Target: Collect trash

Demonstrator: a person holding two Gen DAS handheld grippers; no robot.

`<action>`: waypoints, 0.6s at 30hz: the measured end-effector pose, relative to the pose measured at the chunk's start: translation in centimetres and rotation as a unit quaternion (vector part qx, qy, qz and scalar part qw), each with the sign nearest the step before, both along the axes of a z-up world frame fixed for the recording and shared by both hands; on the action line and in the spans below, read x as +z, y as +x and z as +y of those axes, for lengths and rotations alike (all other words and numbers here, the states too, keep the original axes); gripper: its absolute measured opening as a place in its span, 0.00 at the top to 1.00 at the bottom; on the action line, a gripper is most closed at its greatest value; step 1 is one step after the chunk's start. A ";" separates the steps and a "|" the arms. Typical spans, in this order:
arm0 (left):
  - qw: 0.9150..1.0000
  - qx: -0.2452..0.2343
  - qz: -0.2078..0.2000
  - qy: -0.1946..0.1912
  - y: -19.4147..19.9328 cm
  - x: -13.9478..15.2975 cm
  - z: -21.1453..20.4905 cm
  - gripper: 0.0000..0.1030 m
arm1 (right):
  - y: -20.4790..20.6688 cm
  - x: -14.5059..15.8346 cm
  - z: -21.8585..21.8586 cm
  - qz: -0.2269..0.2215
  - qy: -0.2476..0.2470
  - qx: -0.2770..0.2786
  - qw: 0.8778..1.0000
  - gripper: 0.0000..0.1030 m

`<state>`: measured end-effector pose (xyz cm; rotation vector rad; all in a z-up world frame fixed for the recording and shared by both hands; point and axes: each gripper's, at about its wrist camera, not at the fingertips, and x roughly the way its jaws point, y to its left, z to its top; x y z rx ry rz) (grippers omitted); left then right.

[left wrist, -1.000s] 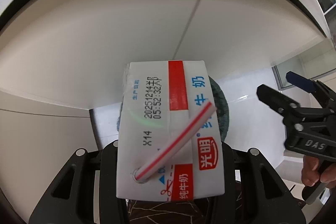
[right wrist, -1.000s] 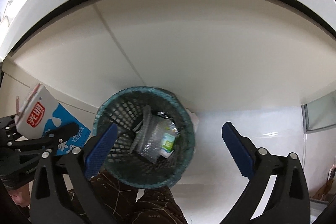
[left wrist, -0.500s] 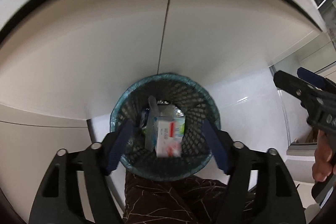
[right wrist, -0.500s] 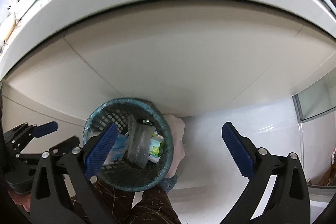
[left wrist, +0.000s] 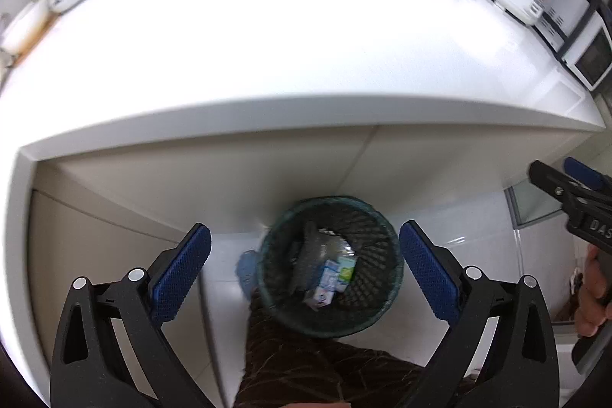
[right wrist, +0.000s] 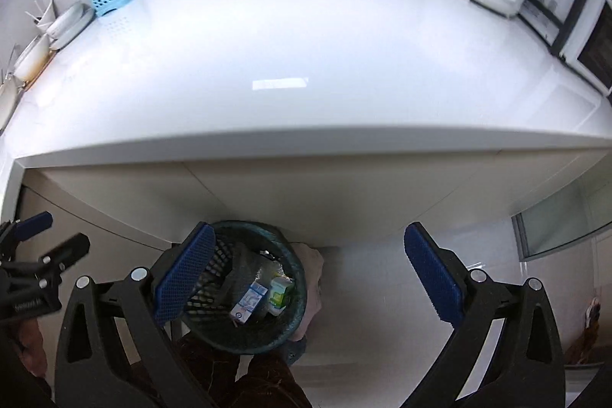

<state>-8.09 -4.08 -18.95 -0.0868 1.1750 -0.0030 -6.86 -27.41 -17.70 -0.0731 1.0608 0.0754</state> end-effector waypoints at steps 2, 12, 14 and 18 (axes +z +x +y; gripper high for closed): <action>1.000 0.020 -0.002 -0.007 -0.1 1.7 0.6 0.06 | -0.2 1.9 0.5 -0.006 -0.003 0.007 1.000 0.07; 0.998 0.058 -0.027 -0.006 -1.8 10.3 2.8 0.06 | -1.9 8.5 2.5 -0.007 0.011 0.017 1.000 0.08; 0.998 0.059 -0.032 0.000 -2.2 11.3 2.8 0.06 | -2.5 9.4 2.7 -0.009 0.007 0.020 1.000 0.08; 0.998 0.057 -0.033 0.001 -2.9 12.8 2.8 0.06 | -3.5 10.8 3.2 -0.010 0.009 0.026 1.000 0.08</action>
